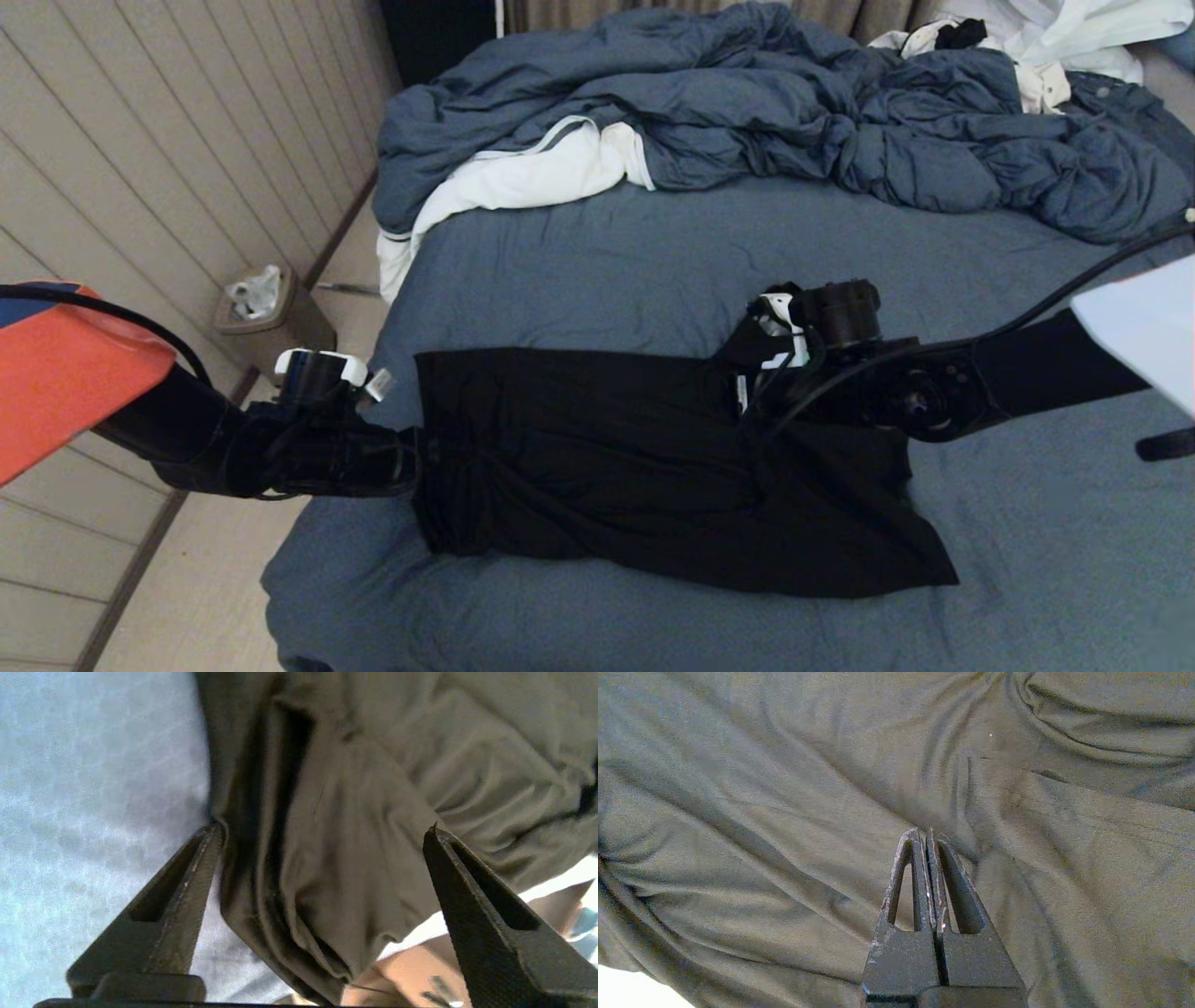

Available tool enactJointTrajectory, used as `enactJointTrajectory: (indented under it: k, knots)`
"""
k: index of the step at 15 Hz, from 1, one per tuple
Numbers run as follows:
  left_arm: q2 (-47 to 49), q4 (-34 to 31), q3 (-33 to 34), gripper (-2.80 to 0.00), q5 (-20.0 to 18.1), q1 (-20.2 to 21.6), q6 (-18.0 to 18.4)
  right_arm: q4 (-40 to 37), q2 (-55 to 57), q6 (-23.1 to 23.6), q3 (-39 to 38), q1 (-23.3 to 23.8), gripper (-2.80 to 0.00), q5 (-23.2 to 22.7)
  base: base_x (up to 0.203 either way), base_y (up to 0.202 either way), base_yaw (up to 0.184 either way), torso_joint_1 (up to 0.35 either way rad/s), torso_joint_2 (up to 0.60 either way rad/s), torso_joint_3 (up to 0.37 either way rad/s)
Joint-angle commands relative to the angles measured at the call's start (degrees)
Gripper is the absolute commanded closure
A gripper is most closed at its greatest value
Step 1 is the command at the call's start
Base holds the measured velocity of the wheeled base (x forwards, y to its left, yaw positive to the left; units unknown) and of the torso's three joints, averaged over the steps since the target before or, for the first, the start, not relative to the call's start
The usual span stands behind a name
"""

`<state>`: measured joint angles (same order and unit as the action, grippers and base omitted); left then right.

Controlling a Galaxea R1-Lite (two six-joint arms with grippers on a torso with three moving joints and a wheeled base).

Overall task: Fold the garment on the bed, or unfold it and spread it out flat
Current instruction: Fold the black T-shirt

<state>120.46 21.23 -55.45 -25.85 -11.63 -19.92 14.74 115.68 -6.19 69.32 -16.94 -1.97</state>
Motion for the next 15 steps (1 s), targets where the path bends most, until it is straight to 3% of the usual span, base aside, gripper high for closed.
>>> enactJointTrajectory:
  k: [1,3,4,9,13,14,15]
  knots:
    - [0.3,1.0,2.3,-2.80,-1.0,-0.1,5.6,0.1,-0.3,0.0,-0.3,-0.1,0.00,0.0,0.000,0.000,0.000,0.000,0.00,0.000]
    - [0.6,1.1,4.3,-2.80,-1.5,-0.1,11.3,0.0,-0.9,-0.1,-0.3,-0.1,0.00,-0.1,0.000,0.000,0.000,0.000,0.00,0.000]
    - [0.5,1.0,4.4,-2.80,-1.5,-0.1,11.7,0.0,-0.9,-0.1,-0.3,-0.2,0.00,0.0,0.000,0.000,0.000,0.000,0.00,0.000]
    - [1.0,0.6,3.5,-2.80,-1.8,-0.3,11.1,0.1,-0.5,0.0,-0.2,-0.1,0.00,-0.1,0.000,0.000,0.000,0.000,0.00,0.000]
    - [1.4,0.6,3.0,-2.80,-1.5,-3.7,9.0,0.1,-0.4,0.0,-0.1,-0.1,0.00,-0.1,0.000,0.000,0.000,0.000,0.00,0.000]
    - [1.7,0.5,2.8,0.00,-1.3,-4.3,8.9,0.1,-0.4,0.0,-0.1,0.0,0.00,-0.2,0.000,0.000,0.000,0.000,0.00,0.000]
    - [1.7,0.6,2.9,0.00,-1.0,-4.9,8.6,0.1,-0.4,0.0,0.0,0.0,0.00,-0.2,0.000,0.000,0.000,0.000,0.00,0.000]
